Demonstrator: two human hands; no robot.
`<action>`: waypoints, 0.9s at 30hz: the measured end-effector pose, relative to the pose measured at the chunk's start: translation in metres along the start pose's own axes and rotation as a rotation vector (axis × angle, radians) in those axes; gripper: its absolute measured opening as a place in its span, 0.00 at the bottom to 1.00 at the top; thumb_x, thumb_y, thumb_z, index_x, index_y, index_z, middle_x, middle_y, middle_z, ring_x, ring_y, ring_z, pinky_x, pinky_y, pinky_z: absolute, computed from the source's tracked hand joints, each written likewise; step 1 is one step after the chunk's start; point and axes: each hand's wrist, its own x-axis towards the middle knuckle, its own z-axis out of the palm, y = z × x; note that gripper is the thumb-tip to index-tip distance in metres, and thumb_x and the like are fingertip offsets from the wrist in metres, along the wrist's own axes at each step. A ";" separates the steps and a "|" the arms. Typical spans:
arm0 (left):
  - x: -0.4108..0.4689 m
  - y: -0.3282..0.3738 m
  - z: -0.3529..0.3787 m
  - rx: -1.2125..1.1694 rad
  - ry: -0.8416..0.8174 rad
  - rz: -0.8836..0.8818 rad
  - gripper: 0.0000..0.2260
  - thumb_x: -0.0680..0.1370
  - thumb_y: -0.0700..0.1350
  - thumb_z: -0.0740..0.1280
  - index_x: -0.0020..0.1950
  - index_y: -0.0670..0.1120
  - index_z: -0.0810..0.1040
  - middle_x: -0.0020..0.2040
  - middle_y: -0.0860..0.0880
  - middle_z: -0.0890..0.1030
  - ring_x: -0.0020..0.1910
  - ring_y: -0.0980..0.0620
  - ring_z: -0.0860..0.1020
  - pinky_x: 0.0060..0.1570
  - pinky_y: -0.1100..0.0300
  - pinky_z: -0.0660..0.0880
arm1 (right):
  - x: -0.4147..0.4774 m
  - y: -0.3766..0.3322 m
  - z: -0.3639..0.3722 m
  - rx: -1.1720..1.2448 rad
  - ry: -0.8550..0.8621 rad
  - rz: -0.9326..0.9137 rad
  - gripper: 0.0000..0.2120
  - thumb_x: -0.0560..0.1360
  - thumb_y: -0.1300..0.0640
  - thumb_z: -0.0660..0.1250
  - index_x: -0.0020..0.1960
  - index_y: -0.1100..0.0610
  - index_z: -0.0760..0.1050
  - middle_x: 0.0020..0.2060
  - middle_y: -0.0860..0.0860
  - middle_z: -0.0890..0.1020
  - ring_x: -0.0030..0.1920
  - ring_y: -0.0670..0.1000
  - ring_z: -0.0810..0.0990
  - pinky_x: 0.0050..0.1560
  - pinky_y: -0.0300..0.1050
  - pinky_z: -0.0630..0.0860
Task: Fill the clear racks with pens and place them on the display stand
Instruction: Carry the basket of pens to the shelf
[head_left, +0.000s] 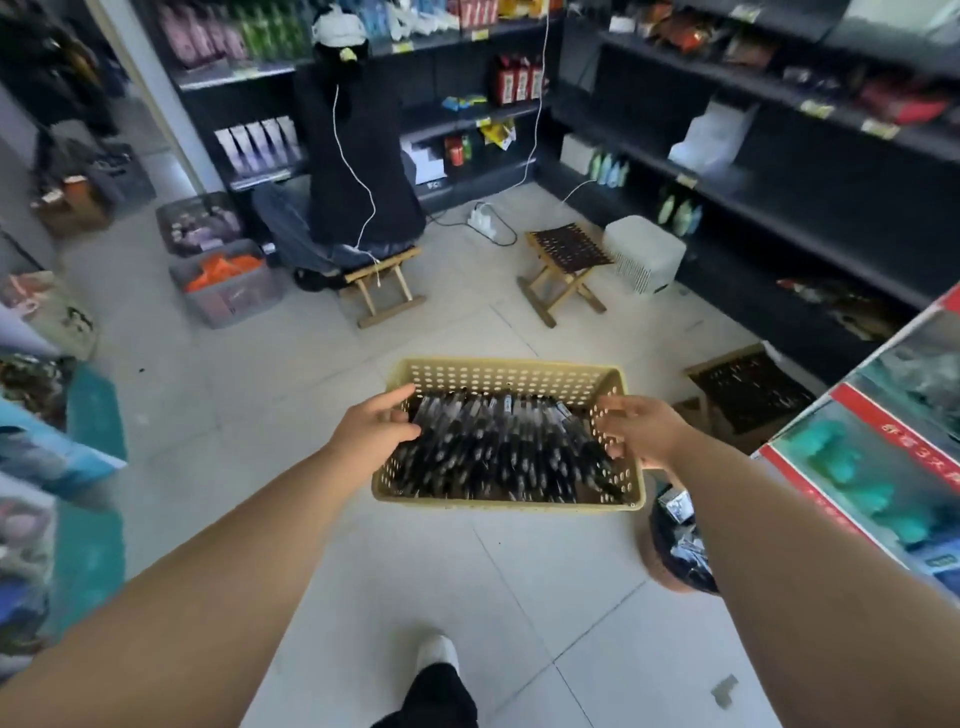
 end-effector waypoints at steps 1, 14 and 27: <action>0.016 0.010 -0.003 0.024 -0.013 0.012 0.26 0.73 0.37 0.70 0.67 0.57 0.73 0.51 0.50 0.78 0.44 0.62 0.74 0.42 0.69 0.65 | 0.010 -0.006 -0.001 0.025 0.006 0.008 0.20 0.75 0.61 0.66 0.67 0.54 0.70 0.55 0.57 0.77 0.42 0.51 0.78 0.61 0.53 0.72; 0.252 0.127 0.057 0.114 -0.160 0.070 0.24 0.71 0.33 0.67 0.63 0.55 0.76 0.54 0.49 0.79 0.54 0.54 0.75 0.54 0.62 0.64 | 0.192 -0.050 -0.087 0.198 0.146 0.111 0.20 0.74 0.59 0.68 0.64 0.51 0.72 0.41 0.55 0.81 0.35 0.50 0.77 0.48 0.51 0.77; 0.491 0.277 0.149 0.027 -0.102 0.067 0.23 0.70 0.31 0.66 0.57 0.54 0.79 0.51 0.49 0.79 0.48 0.55 0.74 0.49 0.66 0.67 | 0.424 -0.161 -0.245 0.203 0.191 0.035 0.17 0.75 0.58 0.66 0.64 0.51 0.73 0.54 0.53 0.78 0.40 0.48 0.76 0.37 0.41 0.69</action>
